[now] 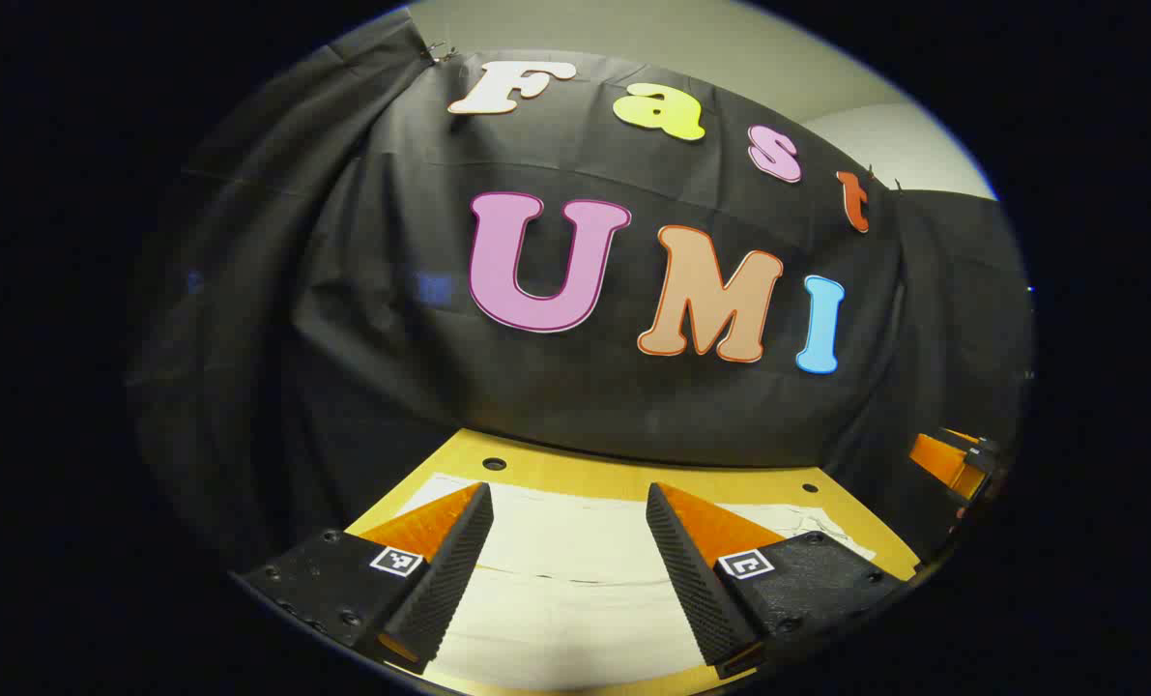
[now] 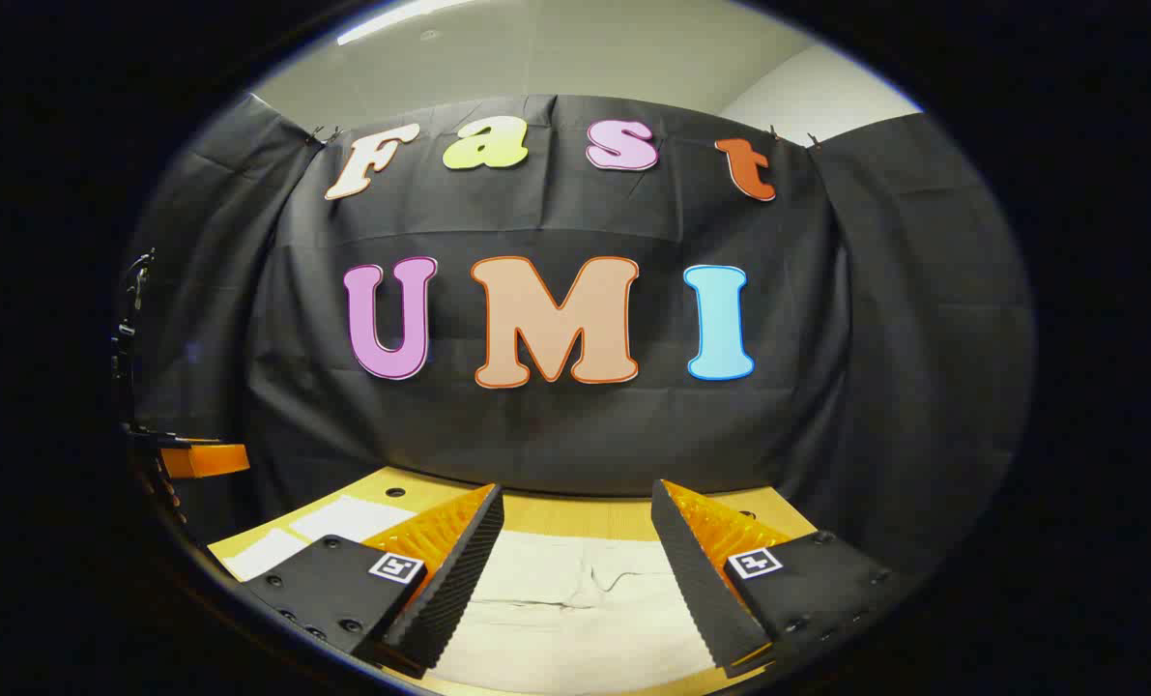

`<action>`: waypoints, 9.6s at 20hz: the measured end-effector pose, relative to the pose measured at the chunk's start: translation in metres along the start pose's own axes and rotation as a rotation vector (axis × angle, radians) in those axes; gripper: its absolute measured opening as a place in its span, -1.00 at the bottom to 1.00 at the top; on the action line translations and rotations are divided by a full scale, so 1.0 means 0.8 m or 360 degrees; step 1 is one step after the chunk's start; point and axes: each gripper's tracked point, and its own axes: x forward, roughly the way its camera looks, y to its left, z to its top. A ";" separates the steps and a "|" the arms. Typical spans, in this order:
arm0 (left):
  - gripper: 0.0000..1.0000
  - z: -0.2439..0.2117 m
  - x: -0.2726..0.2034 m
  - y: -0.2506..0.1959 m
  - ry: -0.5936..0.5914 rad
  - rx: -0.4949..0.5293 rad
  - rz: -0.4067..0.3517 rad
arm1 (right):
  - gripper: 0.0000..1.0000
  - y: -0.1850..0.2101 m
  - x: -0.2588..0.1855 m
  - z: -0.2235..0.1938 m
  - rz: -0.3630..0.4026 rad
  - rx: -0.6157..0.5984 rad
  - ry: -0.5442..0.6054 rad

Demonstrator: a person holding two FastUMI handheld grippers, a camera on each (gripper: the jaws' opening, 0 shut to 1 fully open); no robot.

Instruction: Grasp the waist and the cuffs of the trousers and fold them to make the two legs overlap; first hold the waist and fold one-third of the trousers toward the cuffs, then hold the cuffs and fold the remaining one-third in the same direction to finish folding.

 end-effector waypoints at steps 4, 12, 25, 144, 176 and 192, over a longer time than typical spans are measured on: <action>0.89 -0.008 0.005 -0.002 0.0023 0.0002 0.0002 | 0.96 -0.008 0.002 0.000 -0.0023 0.0026 -0.0010; 0.89 -0.019 0.004 0.015 0.0042 0.0012 0.0031 | 0.96 -0.022 -0.011 -0.010 -0.0077 0.0013 0.0015; 0.89 -0.100 -0.022 0.008 0.0422 0.0221 -0.0305 | 0.96 -0.057 -0.037 -0.020 -0.0161 -0.0002 0.0073; -1.00 -0.123 0.387 0.143 0.0963 0.0925 0.0159 | -0.94 -0.101 0.309 -0.262 0.0198 -0.0449 0.0965; 0.91 -0.204 0.496 0.047 0.0639 0.0100 0.0125 | 0.93 -0.378 0.146 -0.361 -0.0332 0.0213 0.1236; 0.91 -0.181 0.510 0.050 0.0532 0.0051 0.0347 | 0.58 -0.326 0.231 -0.403 -0.0193 0.1004 0.1169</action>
